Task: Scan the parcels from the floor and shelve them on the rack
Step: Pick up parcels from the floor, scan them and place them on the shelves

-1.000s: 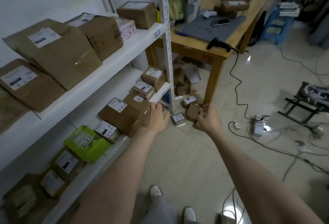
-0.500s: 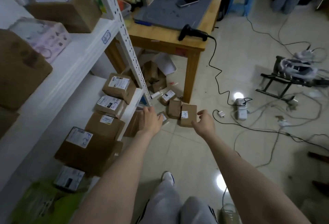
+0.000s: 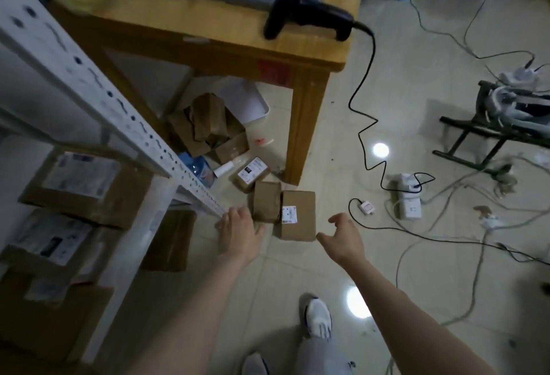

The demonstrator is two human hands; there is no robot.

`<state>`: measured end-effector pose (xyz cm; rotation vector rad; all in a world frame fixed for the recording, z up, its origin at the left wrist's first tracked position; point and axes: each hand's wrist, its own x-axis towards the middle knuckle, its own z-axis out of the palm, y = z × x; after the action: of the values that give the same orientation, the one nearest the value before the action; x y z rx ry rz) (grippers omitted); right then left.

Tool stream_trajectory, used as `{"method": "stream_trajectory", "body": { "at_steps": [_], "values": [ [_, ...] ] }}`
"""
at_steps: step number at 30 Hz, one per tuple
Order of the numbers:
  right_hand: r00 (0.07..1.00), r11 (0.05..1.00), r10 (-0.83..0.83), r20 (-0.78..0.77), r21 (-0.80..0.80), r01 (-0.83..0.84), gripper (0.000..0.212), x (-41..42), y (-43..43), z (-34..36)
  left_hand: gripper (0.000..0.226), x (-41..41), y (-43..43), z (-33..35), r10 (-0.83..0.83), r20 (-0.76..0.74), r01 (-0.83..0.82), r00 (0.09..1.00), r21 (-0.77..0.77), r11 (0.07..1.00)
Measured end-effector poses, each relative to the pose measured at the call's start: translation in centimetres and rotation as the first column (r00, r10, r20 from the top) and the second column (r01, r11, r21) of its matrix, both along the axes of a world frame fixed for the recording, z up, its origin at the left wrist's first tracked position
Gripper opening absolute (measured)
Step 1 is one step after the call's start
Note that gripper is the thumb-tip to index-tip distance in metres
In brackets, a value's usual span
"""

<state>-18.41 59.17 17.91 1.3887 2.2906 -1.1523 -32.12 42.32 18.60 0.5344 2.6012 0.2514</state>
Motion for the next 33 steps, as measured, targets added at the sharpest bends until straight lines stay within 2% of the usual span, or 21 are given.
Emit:
{"method": "stream_trajectory", "body": {
  "at_steps": [5,9,13,18,21,24,27,29,31,33],
  "values": [
    [0.997,0.997,0.046,0.065,-0.069,-0.042,0.053,-2.8,3.1,-12.8,0.046,-1.2,4.3,-13.1,0.062,0.090,-0.061,0.994,-0.012,0.998],
    [0.996,0.990,-0.055,0.070,-0.129,0.064,0.051,-3.8,5.1,-22.4,0.051,-1.0,7.5,-23.1,0.143,0.193,-0.148,0.971,0.016,0.989],
    [0.978,0.957,-0.198,0.068,-0.203,0.208,0.053,-4.1,6.3,-30.0,0.046,0.2,9.3,-32.3,0.251,0.315,-0.279,0.915,0.047,0.959],
    [0.961,0.927,-0.262,0.088,-0.254,0.276,0.059,-4.5,7.6,-38.8,0.052,0.4,11.1,-40.7,0.363,0.437,-0.428,0.823,0.057,0.902],
    [0.941,0.890,-0.323,0.099,-0.307,0.338,0.061,-5.2,8.1,-42.9,0.047,-0.7,11.9,-45.0,0.421,0.498,-0.513,0.758,0.057,0.856],
    [0.930,0.852,-0.355,0.098,-0.374,0.365,0.056,-6.0,8.3,-45.5,0.036,-2.0,12.8,-47.9,0.437,0.610,-0.593,0.661,0.068,0.802],
    [0.905,0.805,-0.418,0.075,-0.431,0.408,0.040,-6.2,8.2,-46.9,0.040,-2.2,13.4,-48.7,0.449,0.670,-0.657,0.591,0.078,0.749],
    [0.893,0.801,-0.447,0.040,-0.426,0.420,0.030,-6.0,7.8,-46.2,0.046,-1.7,13.6,-47.7,0.482,0.635,-0.681,0.603,0.096,0.726],
    [0.870,0.787,-0.493,0.003,-0.425,0.448,0.031,-5.6,7.4,-44.6,0.049,-1.1,13.4,-45.7,0.472,0.587,-0.665,0.658,0.157,0.730],
    [0.843,0.766,-0.537,-0.034,-0.439,0.470,0.029,-5.0,6.9,-41.6,0.039,-0.4,13.0,-42.4,0.442,0.550,-0.643,0.709,0.245,0.726]
  ]
}}
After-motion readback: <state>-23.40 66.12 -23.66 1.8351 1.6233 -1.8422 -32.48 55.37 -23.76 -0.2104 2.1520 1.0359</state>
